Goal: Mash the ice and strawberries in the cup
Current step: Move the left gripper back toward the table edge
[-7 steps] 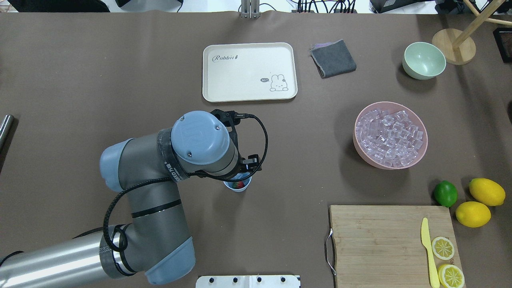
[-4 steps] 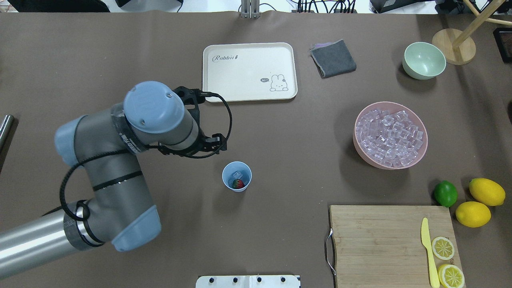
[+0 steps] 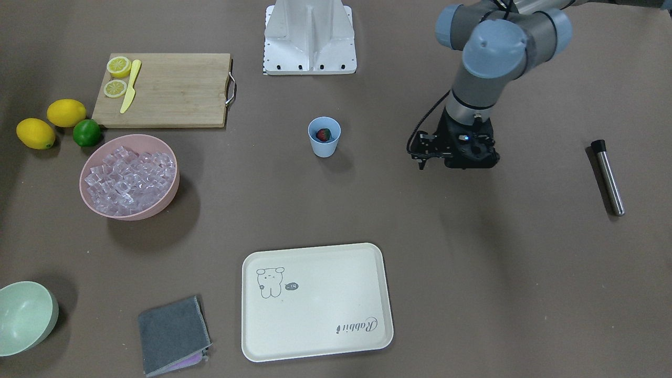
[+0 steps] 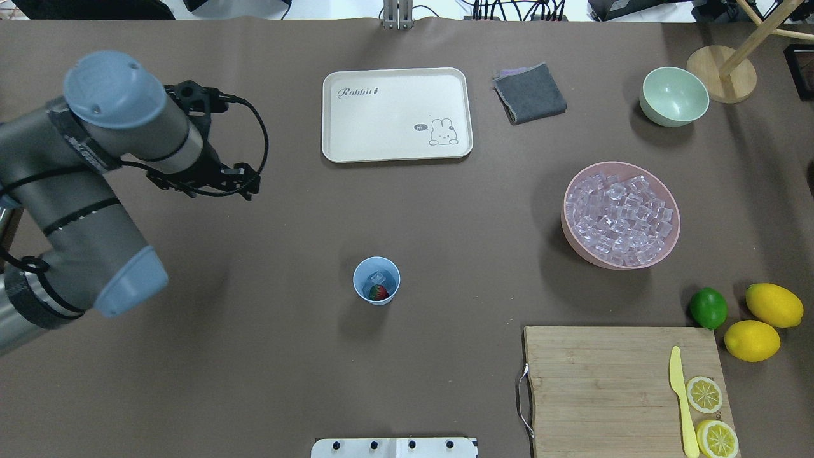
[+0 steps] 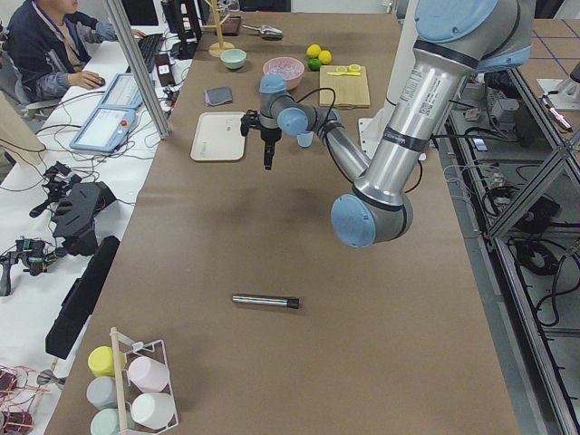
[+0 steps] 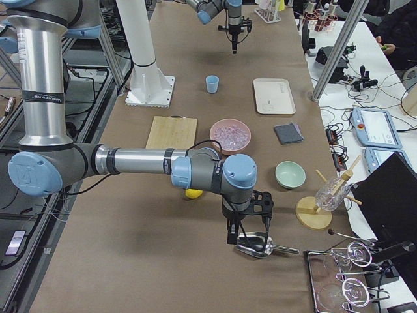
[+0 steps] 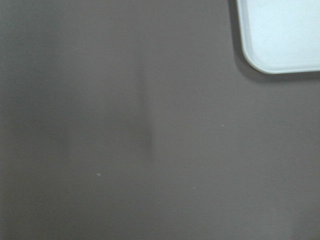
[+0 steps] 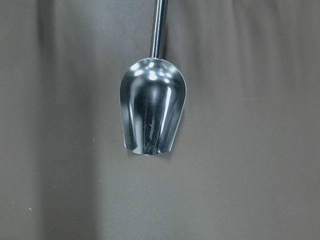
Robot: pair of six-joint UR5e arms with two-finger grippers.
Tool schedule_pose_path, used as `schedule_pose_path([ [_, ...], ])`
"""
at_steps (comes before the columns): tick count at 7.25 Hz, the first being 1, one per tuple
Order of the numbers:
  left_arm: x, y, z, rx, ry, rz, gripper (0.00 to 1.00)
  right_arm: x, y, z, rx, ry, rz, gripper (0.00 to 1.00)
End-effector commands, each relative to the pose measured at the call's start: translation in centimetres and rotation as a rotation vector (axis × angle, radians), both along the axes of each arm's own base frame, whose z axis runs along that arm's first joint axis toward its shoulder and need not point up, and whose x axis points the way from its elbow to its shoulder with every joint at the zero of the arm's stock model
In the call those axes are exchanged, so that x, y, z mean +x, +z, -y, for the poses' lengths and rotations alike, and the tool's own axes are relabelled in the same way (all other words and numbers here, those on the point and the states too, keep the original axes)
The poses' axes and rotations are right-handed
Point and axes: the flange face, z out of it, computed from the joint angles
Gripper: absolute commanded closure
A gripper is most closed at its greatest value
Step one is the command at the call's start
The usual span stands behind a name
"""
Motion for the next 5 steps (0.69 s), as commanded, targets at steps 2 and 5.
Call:
schedule_pose_path([
  [2, -10.1, 12.4, 4.3, 0.051, 0.047, 0.051, 0.04, 0.1, -0.4, 0.5, 0.008, 0.000, -0.004, 0.00],
  [5, -20.8, 22.2, 10.9, 0.073, 0.111, 0.082, 0.04, 0.1, -0.5, 0.4, 0.010, 0.000, 0.000, 0.00],
])
